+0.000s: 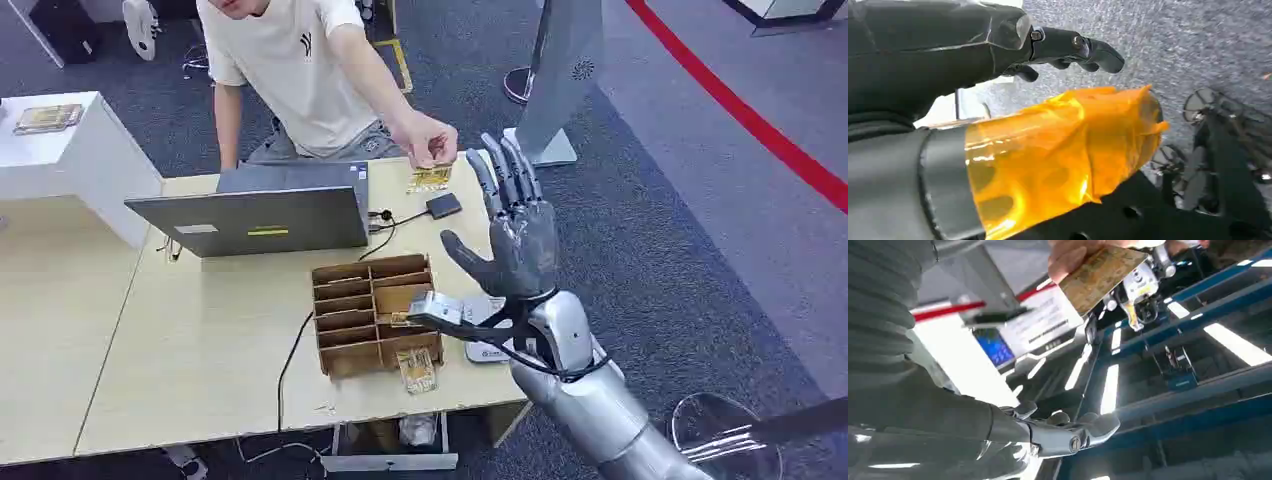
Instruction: Pass the card to the sensor for recognition and then transmit it.
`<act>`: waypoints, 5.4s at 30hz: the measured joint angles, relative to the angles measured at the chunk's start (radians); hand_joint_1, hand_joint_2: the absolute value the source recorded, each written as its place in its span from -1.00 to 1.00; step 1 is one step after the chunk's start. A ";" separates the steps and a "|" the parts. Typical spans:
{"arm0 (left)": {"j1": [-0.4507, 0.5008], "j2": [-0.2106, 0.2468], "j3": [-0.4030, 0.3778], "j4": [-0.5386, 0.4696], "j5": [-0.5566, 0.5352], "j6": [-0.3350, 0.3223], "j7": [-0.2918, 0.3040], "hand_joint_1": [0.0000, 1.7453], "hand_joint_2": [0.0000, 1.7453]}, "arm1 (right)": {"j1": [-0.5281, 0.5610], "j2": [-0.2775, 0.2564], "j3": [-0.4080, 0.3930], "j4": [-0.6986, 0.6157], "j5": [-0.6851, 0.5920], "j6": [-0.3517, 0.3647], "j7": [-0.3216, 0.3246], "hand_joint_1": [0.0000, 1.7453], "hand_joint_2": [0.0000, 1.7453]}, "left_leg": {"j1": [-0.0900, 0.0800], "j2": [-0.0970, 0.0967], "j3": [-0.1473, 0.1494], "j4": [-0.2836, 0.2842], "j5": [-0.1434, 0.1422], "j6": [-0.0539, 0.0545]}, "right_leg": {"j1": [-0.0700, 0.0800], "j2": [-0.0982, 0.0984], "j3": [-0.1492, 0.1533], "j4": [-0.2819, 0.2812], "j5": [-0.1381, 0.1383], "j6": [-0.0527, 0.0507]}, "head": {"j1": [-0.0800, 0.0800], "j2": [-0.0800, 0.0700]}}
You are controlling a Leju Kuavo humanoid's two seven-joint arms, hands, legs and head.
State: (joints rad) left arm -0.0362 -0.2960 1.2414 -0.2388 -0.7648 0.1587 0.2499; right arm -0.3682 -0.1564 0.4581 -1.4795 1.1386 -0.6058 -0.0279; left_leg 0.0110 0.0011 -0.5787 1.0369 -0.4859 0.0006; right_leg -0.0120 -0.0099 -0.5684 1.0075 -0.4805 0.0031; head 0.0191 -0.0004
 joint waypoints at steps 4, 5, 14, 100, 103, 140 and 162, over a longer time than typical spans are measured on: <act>0.000 0.004 -0.005 0.000 -0.009 -0.009 0.000 -1.00 -1.00 | -0.057 -0.005 0.004 0.046 0.038 0.007 0.021 -1.00 1.00 | 0.000 0.000 0.000 0.000 0.000 0.000 | 0.000 0.000 0.000 0.000 0.000 0.000 | 0.000 0.000; 0.000 0.006 -0.005 0.000 -0.010 -0.010 0.000 -1.00 -1.00 | -0.068 -0.005 0.005 0.056 0.045 0.008 0.026 -1.00 1.00 | 0.000 0.000 0.000 0.000 0.000 0.000 | 0.000 0.000 0.000 0.000 0.000 0.000 | 0.000 0.000; 0.000 0.011 -0.011 0.000 -0.028 -0.028 0.003 -1.00 -1.00 | -0.156 -0.009 0.015 0.120 0.063 0.051 0.048 0.80 1.00 | 0.000 0.000 0.000 0.000 0.000 0.000 | 0.000 0.000 0.000 0.000 0.000 0.000 | 0.000 0.000; 0.009 -0.021 0.018 -0.074 -0.001 -0.018 -0.006 -1.00 -1.00 | 0.120 0.092 -0.312 -0.078 -0.531 0.171 -0.078 1.00 1.00 | 0.000 0.000 0.000 0.000 0.000 -0.001 | 0.000 0.000 0.000 0.000 0.000 0.000 | 0.000 0.000; 0.009 -0.021 0.019 -0.074 0.010 -0.012 -0.011 -1.00 -1.00 | 0.138 0.096 -0.318 -0.080 -0.567 0.175 -0.084 1.00 1.00 | 0.000 0.000 0.000 0.000 0.000 -0.001 | 0.000 0.000 0.000 0.000 0.000 0.000 | 0.000 0.000; 0.010 -0.024 0.024 -0.067 0.097 0.028 -0.037 -1.00 -1.00 | 0.231 0.112 -0.345 -0.069 -0.791 0.250 -0.086 1.00 1.00 | 0.000 0.000 0.000 0.000 0.000 -0.001 | 0.000 0.000 0.000 0.000 0.000 0.000 | -0.001 0.000; 0.010 -0.024 0.027 -0.063 0.143 0.034 -0.040 -1.00 -1.00 | 0.289 0.116 -0.359 0.041 -0.864 0.291 -0.048 1.00 1.00 | 0.000 0.000 0.000 0.000 0.000 0.000 | 0.000 0.000 0.000 0.000 0.000 0.000 | -0.001 0.000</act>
State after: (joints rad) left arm -0.0264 -0.3201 1.2680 -0.3017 -0.6218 0.1930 0.2102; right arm -0.0797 -0.0408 0.0988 -1.4386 0.2750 -0.3143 -0.0755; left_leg 0.0110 0.0009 -0.5789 1.0368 -0.4860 0.0002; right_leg -0.0120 -0.0101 -0.5688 1.0074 -0.4807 0.0032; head 0.0183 -0.0004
